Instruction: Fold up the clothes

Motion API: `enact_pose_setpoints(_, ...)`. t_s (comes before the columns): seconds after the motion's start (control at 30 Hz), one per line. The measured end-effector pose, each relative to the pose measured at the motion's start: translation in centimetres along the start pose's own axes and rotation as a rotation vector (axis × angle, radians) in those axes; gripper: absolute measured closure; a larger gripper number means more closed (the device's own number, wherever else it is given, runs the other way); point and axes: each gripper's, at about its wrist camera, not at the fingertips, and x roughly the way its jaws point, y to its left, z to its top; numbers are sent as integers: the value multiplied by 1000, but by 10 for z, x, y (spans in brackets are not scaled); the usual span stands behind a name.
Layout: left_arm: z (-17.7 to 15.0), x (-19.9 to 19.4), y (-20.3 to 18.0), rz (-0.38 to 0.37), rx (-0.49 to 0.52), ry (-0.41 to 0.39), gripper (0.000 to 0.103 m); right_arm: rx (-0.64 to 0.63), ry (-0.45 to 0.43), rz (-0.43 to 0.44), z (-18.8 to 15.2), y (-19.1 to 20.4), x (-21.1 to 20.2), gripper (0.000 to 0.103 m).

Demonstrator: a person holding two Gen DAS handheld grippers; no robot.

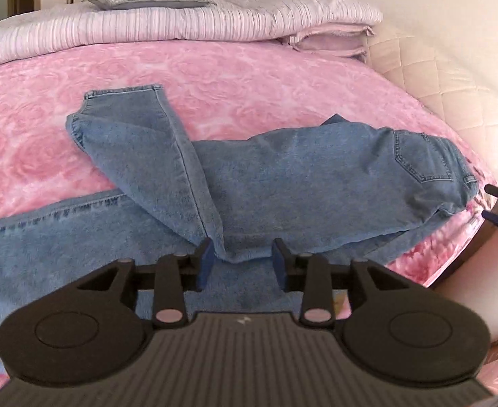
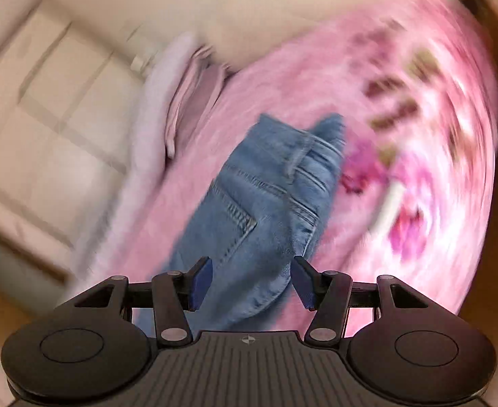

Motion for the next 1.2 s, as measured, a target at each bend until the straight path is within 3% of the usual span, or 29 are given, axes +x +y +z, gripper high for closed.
enact_pose_setpoints(0.13, -8, -3, 5, 44, -89, -32, 69, 99, -61, 2, 3, -22, -14, 47)
enact_pose_setpoints(0.2, -5, -6, 6, 65, -141, -53, 66, 110, -50, -10, 3, -23, -23, 47)
enact_pose_setpoints(0.33, 6, -2, 4, 99, -221, -66, 62, 41, -16, 1, 14, -21, -27, 47)
enact_pose_setpoints(0.47, 26, 31, -3, 167, -194, -17, 61, 61, -22, 3, 29, -28, -21, 47)
enact_pose_setpoints(0.6, 33, 68, -4, 297, -140, 43, 62, 99, -20, -10, 38, -40, 0, 47)
enact_pose_setpoints(0.67, 34, 83, -3, 344, -123, 69, 65, 121, -14, -12, 41, -44, 12, 47)
enact_pose_setpoints(0.83, 29, 93, -1, 341, -82, 74, 74, 139, 0, -14, 49, -50, 41, 47)
enact_pose_setpoints(0.87, 28, 94, 0, 339, -74, 72, 78, 142, 5, -9, 51, -50, 47, 47)
enact_pose_setpoints(0.9, 29, 94, 0, 336, -68, 69, 91, 138, 4, -8, 53, -50, 54, 48)
enact_pose_setpoints(0.93, 30, 93, 2, 332, -68, 67, 98, 111, 14, -28, 55, -47, 59, 61)
enact_pose_setpoints(0.97, 32, 92, 4, 329, -68, 65, 98, 84, 24, -49, 58, -43, 64, 94)
enact_pose_setpoints(1.0, 34, 87, 6, 324, -81, 50, 99, 8, 49, -112, 62, -32, 68, 94)
enact_pose_setpoints(1.07, 39, 74, 5, 323, -95, 6, 99, -144, 39, -139, 70, -5, 68, 97)
enact_pose_setpoints(1.1, 41, 65, 2, 330, -91, -23, 99, -247, 17, -119, 75, 15, 65, 98)
enact_pose_setpoints(1.2, 38, 30, -21, 389, 5, -138, 99, -374, -63, 33, 91, 49, 52, 98)
